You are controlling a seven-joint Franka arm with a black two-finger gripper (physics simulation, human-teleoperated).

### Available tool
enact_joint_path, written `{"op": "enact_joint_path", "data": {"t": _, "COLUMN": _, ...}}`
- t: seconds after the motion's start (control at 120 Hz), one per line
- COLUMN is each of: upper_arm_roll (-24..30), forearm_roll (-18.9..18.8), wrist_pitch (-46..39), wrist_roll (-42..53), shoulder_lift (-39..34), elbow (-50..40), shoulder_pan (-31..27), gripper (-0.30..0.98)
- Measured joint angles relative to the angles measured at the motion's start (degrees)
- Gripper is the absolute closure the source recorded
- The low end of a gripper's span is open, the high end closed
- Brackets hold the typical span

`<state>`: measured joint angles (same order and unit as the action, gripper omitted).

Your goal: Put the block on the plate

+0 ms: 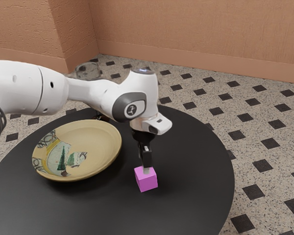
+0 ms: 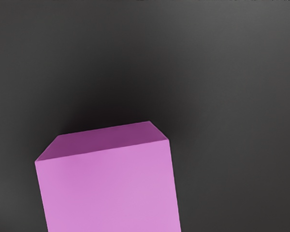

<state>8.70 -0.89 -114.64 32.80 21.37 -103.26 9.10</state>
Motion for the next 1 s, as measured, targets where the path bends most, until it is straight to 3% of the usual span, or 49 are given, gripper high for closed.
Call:
{"op": "enact_joint_path", "data": {"t": 0.817, "upper_arm_roll": -0.1, "forearm_roll": 2.2, "wrist_pitch": -6.7, "wrist_roll": -0.7, "shoulder_lift": 7.4, "elbow": -1.0, "shoulder_pan": -0.7, "gripper": 0.00}}
{"op": "enact_joint_path", "data": {"t": 1.0, "upper_arm_roll": -0.1, "forearm_roll": 2.3, "wrist_pitch": -7.0, "wrist_roll": -1.7, "shoulder_lift": 7.2, "elbow": -1.3, "shoulder_pan": -0.6, "gripper": 0.17}}
